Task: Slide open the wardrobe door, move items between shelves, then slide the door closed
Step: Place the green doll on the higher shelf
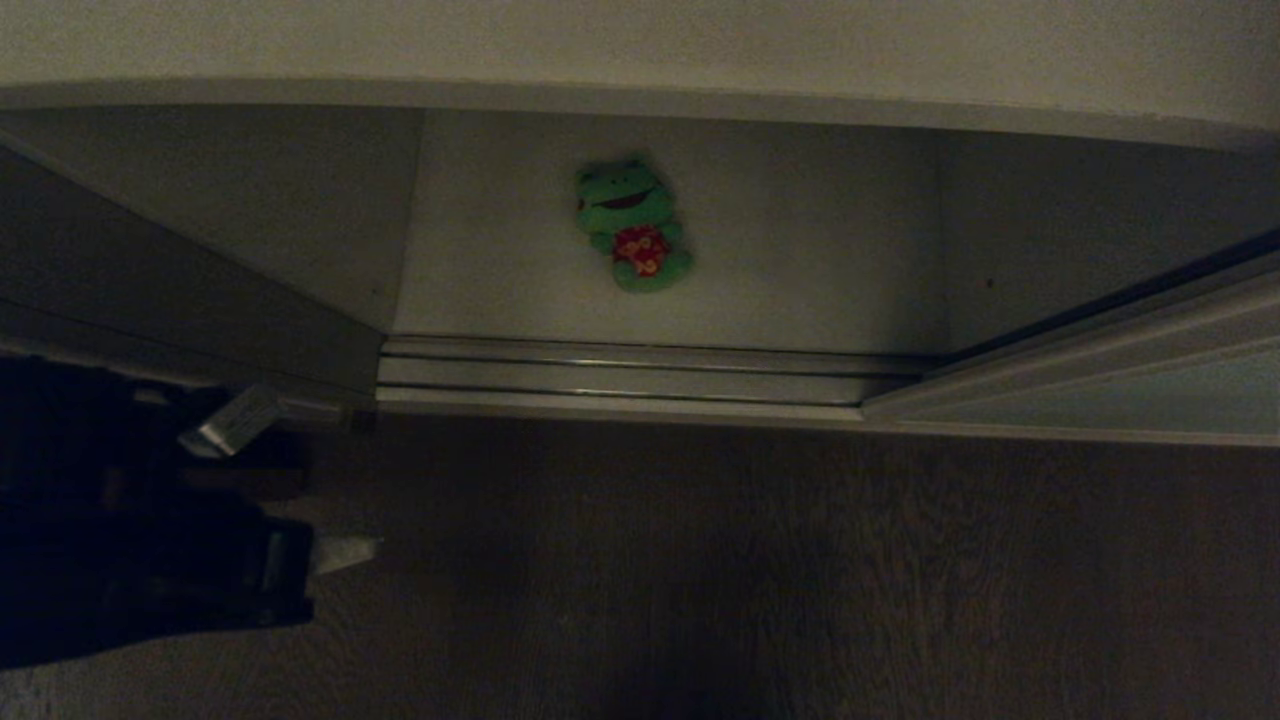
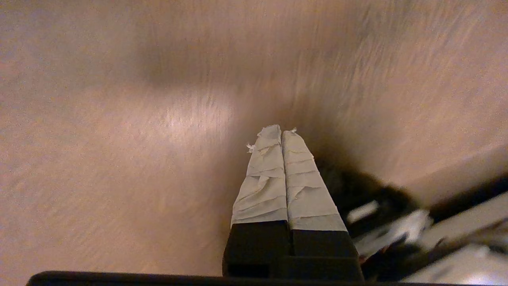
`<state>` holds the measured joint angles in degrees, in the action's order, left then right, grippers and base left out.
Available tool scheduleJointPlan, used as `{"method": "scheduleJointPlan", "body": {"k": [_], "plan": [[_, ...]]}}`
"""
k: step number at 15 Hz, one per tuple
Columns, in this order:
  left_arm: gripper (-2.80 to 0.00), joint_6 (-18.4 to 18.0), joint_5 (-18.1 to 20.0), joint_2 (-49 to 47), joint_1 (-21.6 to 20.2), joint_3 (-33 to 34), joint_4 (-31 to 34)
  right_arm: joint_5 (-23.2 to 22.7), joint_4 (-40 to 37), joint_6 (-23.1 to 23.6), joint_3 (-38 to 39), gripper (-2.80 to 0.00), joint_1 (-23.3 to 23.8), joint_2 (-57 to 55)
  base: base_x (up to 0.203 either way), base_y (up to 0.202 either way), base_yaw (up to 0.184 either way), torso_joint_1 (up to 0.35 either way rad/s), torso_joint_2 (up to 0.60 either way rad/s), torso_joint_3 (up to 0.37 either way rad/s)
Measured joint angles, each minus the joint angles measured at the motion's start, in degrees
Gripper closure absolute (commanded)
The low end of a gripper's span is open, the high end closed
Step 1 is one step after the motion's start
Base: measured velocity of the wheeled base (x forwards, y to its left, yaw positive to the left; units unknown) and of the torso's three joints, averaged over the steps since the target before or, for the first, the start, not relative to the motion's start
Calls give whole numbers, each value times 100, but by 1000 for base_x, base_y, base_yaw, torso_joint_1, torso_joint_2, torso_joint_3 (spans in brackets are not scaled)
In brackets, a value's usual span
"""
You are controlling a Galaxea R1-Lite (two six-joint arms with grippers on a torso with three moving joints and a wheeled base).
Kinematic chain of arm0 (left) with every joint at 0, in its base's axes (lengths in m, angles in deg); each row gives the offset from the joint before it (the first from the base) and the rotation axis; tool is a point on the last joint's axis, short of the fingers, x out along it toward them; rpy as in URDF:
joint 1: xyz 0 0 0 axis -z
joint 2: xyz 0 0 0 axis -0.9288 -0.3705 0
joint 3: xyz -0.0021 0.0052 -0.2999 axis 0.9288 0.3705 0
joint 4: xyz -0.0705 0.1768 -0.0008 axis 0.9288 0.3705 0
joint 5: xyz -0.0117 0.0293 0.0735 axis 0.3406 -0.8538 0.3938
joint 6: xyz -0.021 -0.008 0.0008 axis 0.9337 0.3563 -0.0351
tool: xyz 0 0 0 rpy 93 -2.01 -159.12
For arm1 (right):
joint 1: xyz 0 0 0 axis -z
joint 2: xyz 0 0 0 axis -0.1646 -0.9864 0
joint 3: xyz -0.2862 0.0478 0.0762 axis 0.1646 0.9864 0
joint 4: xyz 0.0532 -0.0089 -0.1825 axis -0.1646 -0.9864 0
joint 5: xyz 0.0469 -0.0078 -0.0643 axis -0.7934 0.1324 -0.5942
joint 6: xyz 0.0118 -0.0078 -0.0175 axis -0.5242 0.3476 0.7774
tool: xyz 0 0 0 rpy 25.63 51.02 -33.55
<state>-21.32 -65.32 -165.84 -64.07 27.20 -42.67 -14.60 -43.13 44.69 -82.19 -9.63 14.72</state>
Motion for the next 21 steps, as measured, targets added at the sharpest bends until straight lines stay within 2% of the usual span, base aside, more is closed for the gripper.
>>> {"method": "scheduleJointPlan", "body": {"k": [4,7,10,14,15,18,21], "plan": [[0,935,-5,-1606,446,-1523,-618,0,0,-1,0,0,0,0,0,0,0,0,0,0],[0,1717,-173,-2418,779,-2481,-901,-2,0,0,0,0,0,0,0,0,0,0,0,0],[0,2024,-237,-3069,1017,-3180,-924,0,-2,0,0,0,0,0,0,0,0,0,0,0],[0,2682,-775,-3682,1307,-4001,-1246,-1,0,0,0,0,0,0,0,0,0,0,0,0],[-280,2787,-871,-3744,1369,-4147,-1328,-2,2,0,0,0,0,0,0,0,0,0,0,0],[-280,3145,-1052,-3856,1488,-4668,-1351,-2,0,0,0,0,0,0,0,0,0,0,0,0],[-280,3215,-1085,-4060,1537,-5038,-1460,0,0,2,0,0,0,0,0,0,0,0,0,0]]}}
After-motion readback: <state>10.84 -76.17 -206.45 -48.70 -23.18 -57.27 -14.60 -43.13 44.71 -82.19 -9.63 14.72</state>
